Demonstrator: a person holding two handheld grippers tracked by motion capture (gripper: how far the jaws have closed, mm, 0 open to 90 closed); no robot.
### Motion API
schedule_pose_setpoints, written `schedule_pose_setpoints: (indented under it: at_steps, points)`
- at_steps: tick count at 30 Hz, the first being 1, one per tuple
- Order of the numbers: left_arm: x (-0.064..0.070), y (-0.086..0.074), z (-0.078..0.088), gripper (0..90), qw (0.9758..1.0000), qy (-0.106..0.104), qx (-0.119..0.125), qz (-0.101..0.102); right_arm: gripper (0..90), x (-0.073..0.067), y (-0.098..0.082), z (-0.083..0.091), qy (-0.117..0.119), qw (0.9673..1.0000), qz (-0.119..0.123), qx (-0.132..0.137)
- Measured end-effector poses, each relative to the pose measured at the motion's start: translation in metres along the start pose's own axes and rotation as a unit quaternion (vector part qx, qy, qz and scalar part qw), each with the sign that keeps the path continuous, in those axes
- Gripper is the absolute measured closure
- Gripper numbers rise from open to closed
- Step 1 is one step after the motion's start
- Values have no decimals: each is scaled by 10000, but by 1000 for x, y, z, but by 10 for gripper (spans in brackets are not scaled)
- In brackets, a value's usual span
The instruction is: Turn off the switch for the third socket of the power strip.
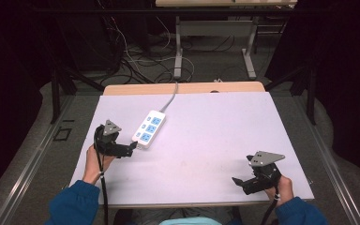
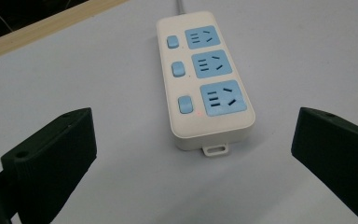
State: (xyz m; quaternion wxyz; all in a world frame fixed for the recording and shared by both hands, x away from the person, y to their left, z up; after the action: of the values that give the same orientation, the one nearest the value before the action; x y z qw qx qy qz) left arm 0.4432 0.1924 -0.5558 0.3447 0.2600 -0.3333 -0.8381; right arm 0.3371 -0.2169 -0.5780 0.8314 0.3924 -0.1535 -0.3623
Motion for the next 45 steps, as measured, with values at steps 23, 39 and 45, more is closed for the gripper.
schedule_pose_setpoints:
  at_steps: [23,39,45]
  points:
    - [-11,8,-25,0,9996,-109,-91,258,44,0,-1,0,-6,10000,5,-72]
    - [-17,11,-41,0,9992,-90,-170,360,45,1,-1,-1,-22,10000,33,-60]
    - [-16,11,-44,0,9990,-78,-217,379,46,0,-2,0,-11,10000,15,-87]
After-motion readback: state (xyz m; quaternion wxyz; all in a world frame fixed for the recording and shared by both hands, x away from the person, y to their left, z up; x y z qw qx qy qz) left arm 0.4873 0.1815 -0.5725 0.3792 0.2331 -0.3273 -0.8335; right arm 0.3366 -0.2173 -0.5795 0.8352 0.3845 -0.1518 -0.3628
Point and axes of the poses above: each handheld gripper's, and its own axes: z roughly backward along the jaws, y roughly out of its top, x roughly to its right, the point moved 9 cm from there along -z, roughly forward along the jaws, and after that the axes turned 8 degrees about -z, right-handed, at the moved point
